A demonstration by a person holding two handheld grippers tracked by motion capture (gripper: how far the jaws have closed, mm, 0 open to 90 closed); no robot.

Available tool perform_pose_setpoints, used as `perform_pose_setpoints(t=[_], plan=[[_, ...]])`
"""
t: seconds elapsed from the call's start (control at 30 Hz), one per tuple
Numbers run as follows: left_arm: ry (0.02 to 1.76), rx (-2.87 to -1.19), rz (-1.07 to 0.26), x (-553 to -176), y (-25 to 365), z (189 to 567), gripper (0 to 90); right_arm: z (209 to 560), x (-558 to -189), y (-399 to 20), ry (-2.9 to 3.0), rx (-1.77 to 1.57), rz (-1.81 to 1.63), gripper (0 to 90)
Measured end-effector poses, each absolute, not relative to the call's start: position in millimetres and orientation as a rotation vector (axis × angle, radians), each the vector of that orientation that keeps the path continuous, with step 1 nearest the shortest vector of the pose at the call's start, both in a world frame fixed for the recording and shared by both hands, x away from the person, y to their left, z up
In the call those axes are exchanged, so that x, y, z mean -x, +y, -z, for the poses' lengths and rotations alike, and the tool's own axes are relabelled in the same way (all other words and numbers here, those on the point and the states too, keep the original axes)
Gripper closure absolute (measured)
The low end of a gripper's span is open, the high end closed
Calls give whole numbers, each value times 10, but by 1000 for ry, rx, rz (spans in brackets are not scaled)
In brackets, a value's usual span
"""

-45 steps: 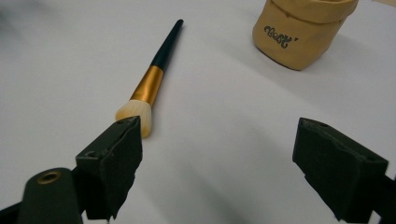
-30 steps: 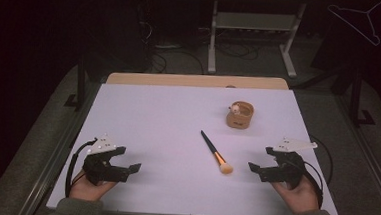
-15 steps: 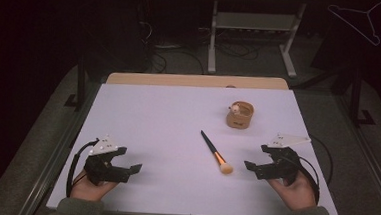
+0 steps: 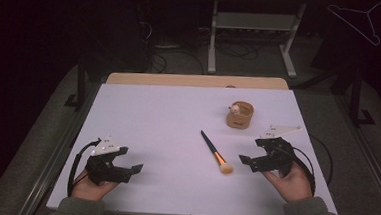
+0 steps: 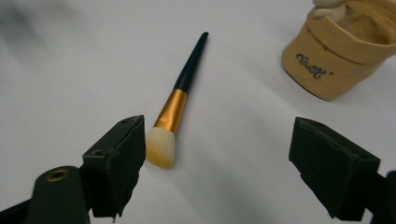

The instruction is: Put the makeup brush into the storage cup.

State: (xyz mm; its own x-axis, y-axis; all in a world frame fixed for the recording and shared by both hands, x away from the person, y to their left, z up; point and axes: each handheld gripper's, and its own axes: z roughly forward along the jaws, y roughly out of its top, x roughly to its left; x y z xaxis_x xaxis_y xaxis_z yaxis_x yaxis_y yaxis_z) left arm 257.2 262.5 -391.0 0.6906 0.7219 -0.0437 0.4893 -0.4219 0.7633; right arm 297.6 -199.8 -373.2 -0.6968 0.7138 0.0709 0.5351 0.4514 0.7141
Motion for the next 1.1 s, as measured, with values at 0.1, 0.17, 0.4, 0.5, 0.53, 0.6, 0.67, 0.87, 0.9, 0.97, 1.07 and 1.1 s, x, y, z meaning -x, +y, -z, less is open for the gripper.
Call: perform_pose_setpoints(t=[0.1,0.17,0.4,0.5,0.53,0.6,0.67,0.87,0.9,0.97,1.07,1.1], plan=[[923,-2105,-375,-2574,2626,3909,188,3712,-3017,-1920,2485,-1071,-1065,184],[922,-2105,-375,-2574,2625,3908,188,3702,-3047,-1872,2502,-1065,-1054,186],[925,-2104,-369,-2578,2621,3916,188,3701,-3186,-1717,2555,-1072,-1025,196],[929,-2093,-367,-2577,2612,3921,188,3711,-3239,-1658,2580,-1088,-1016,205],[925,-2096,-370,-2580,2613,3920,189,3713,-3256,-1638,2583,-1088,-1014,206],[921,-2097,-371,-2582,2610,3921,188,3713,-3292,-1600,2595,-1087,-1015,212],[921,-2097,-371,-2582,2609,3921,188,3709,-3320,-1560,2603,-1091,-1010,218],[920,-2095,-370,-2583,2609,3920,188,3733,-3437,-1415,2642,-1082,-983,236],[918,-2094,-370,-2585,2609,3923,189,3743,-3455,-1392,2650,-1086,-976,240],[918,-2095,-369,-2586,2609,3923,188,3750,-3466,-1375,2656,-1088,-972,244],[917,-2096,-369,-2587,2608,3920,189,3790,-3528,-1293,2682,-1090,-939,284],[917,-2096,-369,-2587,2608,3920,189,3790,-3528,-1293,2682,-1090,-939,284]])
